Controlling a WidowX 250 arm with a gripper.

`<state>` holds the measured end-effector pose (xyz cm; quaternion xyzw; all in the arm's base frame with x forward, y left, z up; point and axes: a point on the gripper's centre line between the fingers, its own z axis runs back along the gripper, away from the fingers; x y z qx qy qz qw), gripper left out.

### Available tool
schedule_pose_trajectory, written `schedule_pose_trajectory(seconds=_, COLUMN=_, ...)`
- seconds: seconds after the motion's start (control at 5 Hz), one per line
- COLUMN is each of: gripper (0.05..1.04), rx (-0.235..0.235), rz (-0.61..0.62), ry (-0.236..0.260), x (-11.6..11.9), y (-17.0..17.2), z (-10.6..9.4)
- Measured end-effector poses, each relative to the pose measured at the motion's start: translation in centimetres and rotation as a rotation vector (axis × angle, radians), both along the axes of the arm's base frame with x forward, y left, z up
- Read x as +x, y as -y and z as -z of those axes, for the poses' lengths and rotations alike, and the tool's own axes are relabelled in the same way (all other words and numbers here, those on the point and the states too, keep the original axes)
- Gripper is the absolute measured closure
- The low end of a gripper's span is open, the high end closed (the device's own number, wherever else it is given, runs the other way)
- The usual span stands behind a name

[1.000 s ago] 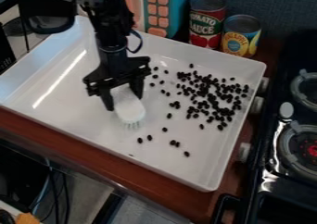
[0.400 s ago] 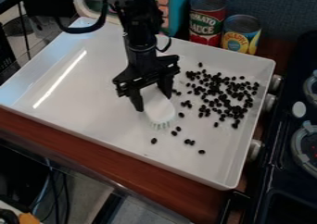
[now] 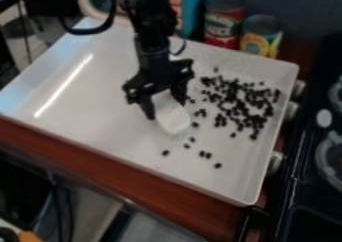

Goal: Sweep into pile

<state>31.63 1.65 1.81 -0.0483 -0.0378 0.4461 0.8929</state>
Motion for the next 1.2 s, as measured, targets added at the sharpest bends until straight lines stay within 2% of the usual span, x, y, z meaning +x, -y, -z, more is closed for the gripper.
schedule_pose_trajectory(seconds=0.4, gripper=0.351, rx=-0.049, rz=-0.038, ry=-0.007, x=1.0, y=0.7, z=-0.1)
schedule_pose_trajectory(seconds=1.2, gripper=0.351, rx=-0.088, rz=-0.017, ry=0.007, x=3.9, y=3.2, z=-0.3)
